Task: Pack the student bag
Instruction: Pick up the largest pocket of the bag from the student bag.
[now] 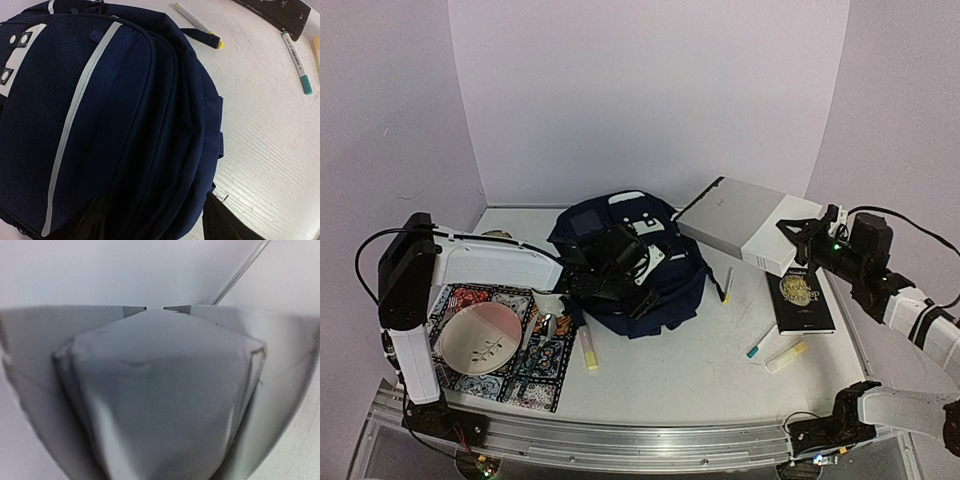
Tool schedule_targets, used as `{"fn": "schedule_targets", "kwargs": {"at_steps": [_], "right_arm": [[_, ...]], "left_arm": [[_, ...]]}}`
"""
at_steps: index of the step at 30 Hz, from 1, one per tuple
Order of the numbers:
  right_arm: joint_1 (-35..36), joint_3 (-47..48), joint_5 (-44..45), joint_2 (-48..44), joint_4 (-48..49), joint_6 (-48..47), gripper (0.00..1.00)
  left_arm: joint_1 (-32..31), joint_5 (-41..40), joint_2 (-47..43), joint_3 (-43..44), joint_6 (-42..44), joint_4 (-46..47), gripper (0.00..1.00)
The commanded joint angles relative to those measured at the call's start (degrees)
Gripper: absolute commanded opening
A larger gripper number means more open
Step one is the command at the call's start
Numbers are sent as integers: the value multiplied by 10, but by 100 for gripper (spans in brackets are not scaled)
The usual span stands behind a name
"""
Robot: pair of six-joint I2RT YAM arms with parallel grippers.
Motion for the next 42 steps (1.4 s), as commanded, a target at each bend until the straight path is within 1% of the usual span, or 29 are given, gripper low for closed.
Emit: {"fn": "schedule_targets", "kwargs": {"at_steps": [1, 8, 10, 12, 16, 20, 22, 29, 33, 38, 42], "right_arm": [[-2, -3, 6, -19, 37, 6, 17], [-2, -6, 9, -23, 36, 8, 17], [-2, -6, 10, -23, 36, 8, 17], [-2, -7, 10, -24, 36, 8, 17], [-2, -9, 10, -28, 36, 8, 17], [-2, -13, 12, -37, 31, 7, 17], [-2, -14, 15, -40, 24, 3, 17], [-2, -20, 31, -72, 2, -2, 17], [-2, -18, 29, -99, -25, -8, 17], [-2, -24, 18, -143, -62, -11, 17], [-2, -33, 13, -175, -96, -12, 17]], "left_arm": [[-1, -25, 25, 35, 15, 2, 65], [-4, -12, 51, 49, 17, -8, 63], [-5, -13, 56, 53, 20, -8, 61], [-5, -17, 63, 58, 21, -9, 54], [-5, -21, 68, 74, 21, -17, 32], [-5, -26, 45, 81, 22, -28, 9], [-5, -34, 29, 90, 22, -34, 1], [-4, -130, 1, 137, 22, -63, 0], [-3, -170, -3, 173, 25, -67, 0], [0, -238, 11, 233, 34, -71, 0], [6, -271, 34, 296, 42, -75, 0]]}}
